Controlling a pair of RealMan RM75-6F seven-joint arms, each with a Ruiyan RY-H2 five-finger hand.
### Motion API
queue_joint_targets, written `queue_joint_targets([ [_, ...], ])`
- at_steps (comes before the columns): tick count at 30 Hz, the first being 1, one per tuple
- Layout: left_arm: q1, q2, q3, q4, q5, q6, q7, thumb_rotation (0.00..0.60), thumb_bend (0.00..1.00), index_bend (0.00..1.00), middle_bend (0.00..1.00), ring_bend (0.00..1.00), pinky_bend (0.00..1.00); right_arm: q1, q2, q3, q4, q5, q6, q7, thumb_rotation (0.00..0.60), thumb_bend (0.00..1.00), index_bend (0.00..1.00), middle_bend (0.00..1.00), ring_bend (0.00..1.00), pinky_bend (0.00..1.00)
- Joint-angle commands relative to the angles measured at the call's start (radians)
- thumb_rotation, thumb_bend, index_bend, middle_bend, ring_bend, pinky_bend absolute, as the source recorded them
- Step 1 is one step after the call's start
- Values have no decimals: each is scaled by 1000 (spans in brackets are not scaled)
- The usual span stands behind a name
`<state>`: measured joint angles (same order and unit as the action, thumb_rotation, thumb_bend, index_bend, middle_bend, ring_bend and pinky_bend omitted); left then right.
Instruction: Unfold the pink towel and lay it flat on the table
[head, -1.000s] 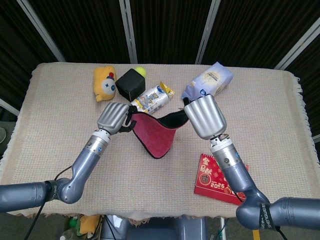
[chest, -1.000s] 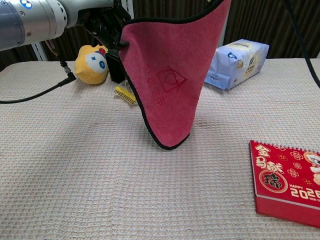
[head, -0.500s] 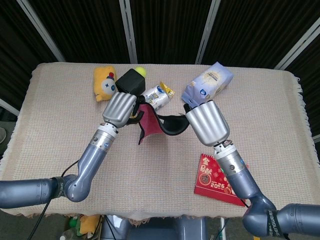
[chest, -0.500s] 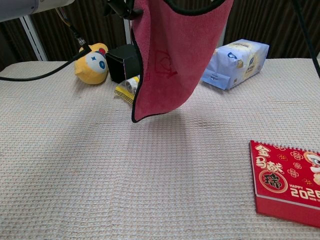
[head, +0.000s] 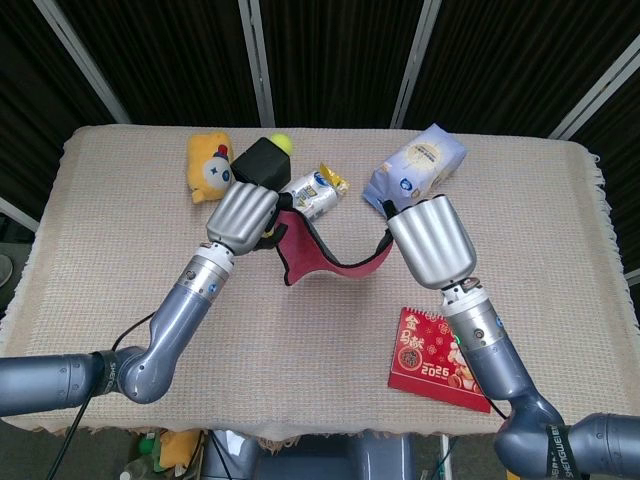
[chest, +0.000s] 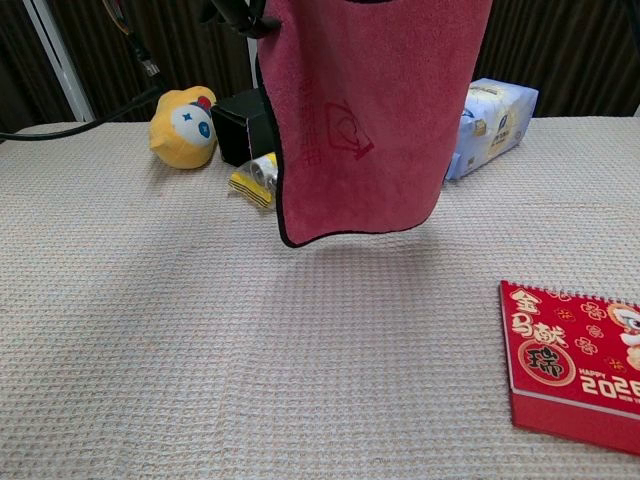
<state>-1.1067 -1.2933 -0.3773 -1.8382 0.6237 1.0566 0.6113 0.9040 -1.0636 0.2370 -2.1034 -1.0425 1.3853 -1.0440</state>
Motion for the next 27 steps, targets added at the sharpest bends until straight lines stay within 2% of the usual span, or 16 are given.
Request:
queue_joint_targets([
  [1, -3, 10, 8, -3, -9, -8, 3, 600, 725, 702, 705, 689, 692, -2, 1, 1, -1, 0, -2, 0, 600, 588, 800, 1000, 1000, 980],
  [12, -14, 1, 45, 71, 62, 18, 20, 600, 720, 703, 704, 688, 692, -7, -14, 3, 18, 3, -13, -11, 600, 588, 800, 1000, 1000, 980],
  [27, -58, -52, 46, 134, 71, 18, 43, 600, 717, 705, 705, 688, 691, -59, 19, 6, 85, 36, -21, 63, 600, 588, 800, 1000, 1000, 980],
])
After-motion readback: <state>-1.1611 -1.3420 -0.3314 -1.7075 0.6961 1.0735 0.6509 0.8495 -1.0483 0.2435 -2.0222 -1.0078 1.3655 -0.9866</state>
